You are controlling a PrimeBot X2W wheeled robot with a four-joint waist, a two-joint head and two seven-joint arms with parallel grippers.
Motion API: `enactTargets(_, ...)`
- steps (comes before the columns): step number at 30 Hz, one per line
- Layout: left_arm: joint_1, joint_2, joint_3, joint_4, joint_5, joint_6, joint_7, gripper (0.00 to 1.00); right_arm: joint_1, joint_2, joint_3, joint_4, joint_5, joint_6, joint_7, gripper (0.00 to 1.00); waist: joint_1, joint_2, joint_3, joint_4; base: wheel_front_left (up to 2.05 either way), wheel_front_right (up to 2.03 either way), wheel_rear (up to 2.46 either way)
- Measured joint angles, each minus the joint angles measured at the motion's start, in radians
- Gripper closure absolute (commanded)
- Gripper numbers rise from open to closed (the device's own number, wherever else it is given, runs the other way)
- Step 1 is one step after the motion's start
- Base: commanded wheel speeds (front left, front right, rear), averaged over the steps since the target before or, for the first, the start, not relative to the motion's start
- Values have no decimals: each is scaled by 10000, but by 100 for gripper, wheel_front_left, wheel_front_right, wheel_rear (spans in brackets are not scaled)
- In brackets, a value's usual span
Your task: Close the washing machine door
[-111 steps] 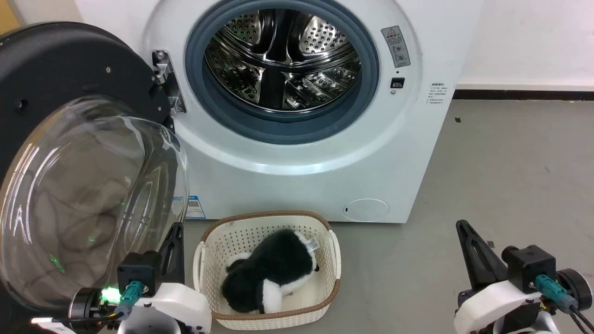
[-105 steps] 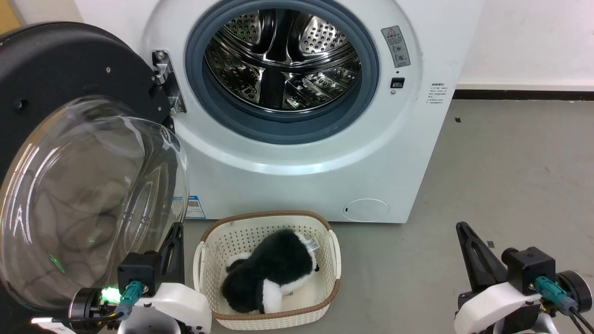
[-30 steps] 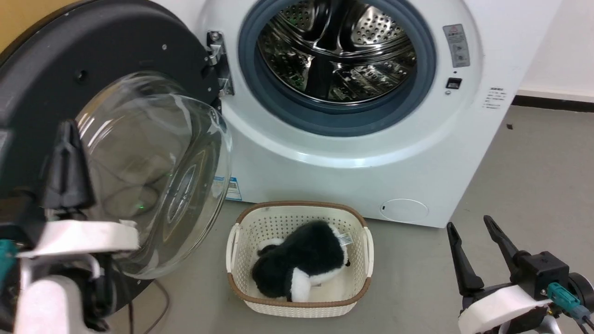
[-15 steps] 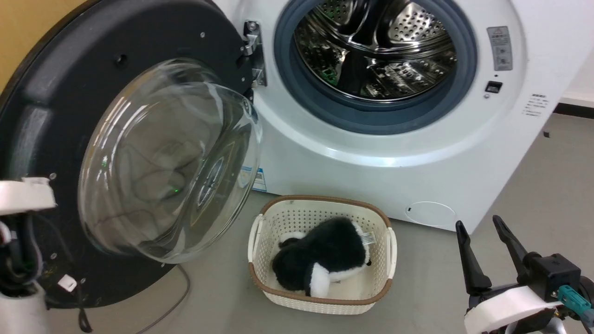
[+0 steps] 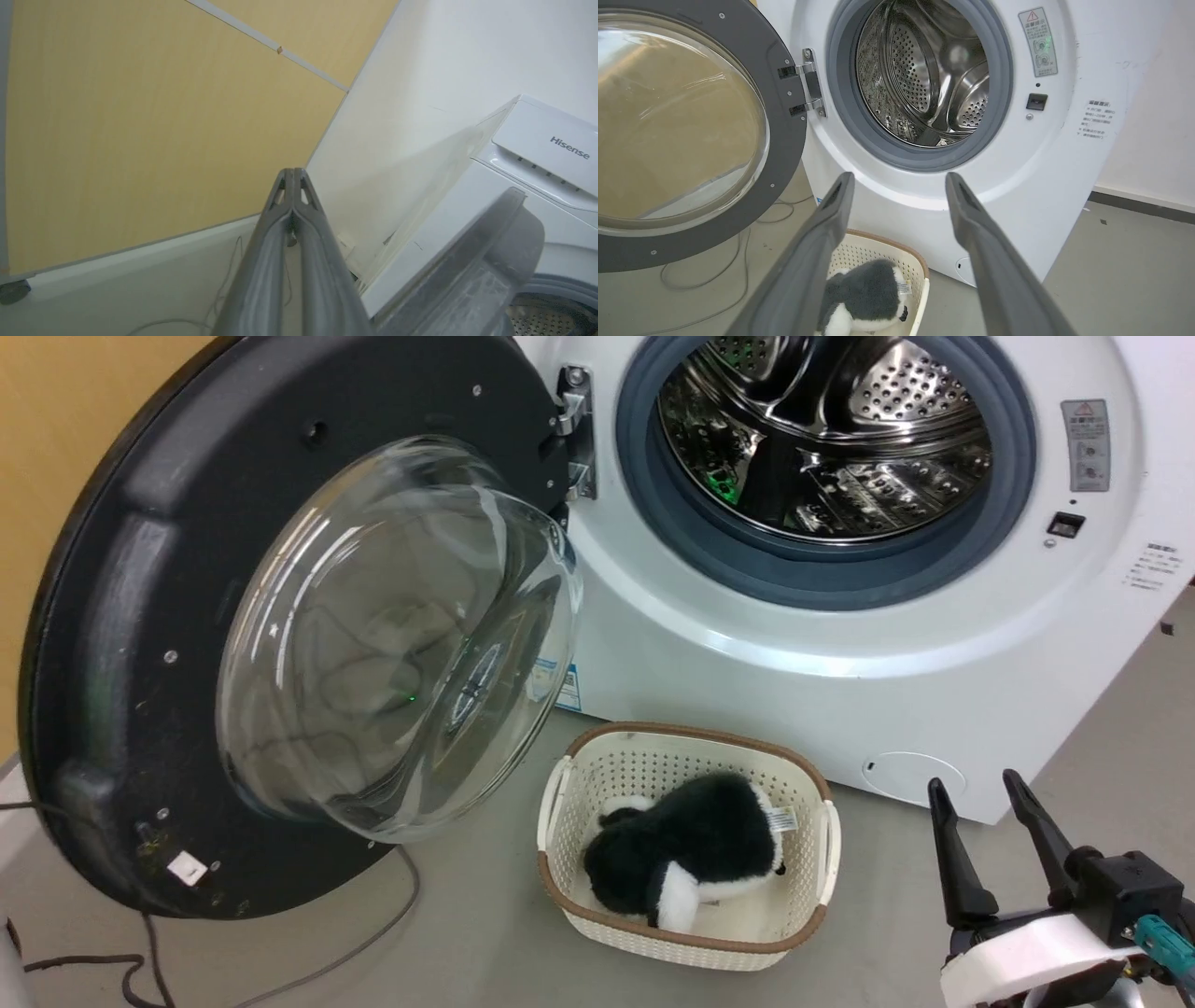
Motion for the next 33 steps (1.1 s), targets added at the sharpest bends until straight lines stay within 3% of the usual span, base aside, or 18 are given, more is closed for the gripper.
enactTargets(6, 254, -48, 286, 474, -1507, -416, 1860, 100, -1, 0, -33, 52, 69, 0, -127, 0, 0, 0, -13, 221, 0, 0, 0)
enactTargets(16, 1079, -253, 82, 901, -2696, -855, 3310, 100, -15, 0, -81, 94, 90, 0, -341, 0, 0, 0, 84, 545, 0, 0, 0)
enactTargets(25, 1966, -357, -610, -447, -4686, -949, 4847, 100, -70, 2, -174, 178, 190, 0, -527, 0, 0, 0, 132, 912, 0, 0, 0)
enactTargets(33, 2999, -732, -2067, -1894, -5760, -1026, 5731, 100, -78, 2, -403, 176, 265, 0, -700, 0, 0, 0, 136, 1266, 0, 0, 0)
